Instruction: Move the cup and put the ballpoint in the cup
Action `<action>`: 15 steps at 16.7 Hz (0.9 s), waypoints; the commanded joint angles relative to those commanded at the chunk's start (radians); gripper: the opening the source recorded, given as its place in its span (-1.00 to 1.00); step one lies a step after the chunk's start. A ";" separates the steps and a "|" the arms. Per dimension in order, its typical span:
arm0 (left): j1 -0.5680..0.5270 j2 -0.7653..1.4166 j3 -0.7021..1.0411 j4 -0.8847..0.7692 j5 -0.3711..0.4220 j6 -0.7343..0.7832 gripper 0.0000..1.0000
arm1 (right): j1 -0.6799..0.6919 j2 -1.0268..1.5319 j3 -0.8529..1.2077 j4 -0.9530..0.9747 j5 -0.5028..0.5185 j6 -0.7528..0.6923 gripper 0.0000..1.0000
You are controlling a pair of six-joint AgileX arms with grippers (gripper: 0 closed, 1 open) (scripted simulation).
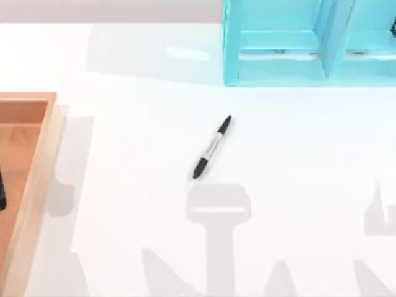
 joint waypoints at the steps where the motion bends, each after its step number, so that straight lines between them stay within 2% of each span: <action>1: 0.010 0.084 0.070 -0.062 0.000 0.010 1.00 | 0.000 0.000 0.000 0.000 0.000 0.000 1.00; 10: 0.094 0.836 0.696 -0.610 0.002 0.107 1.00 | 0.000 0.000 0.000 0.000 0.000 0.000 1.00; 15: 0.126 1.134 0.946 -0.827 0.001 0.146 1.00 | 0.000 0.000 0.000 0.000 0.000 0.000 1.00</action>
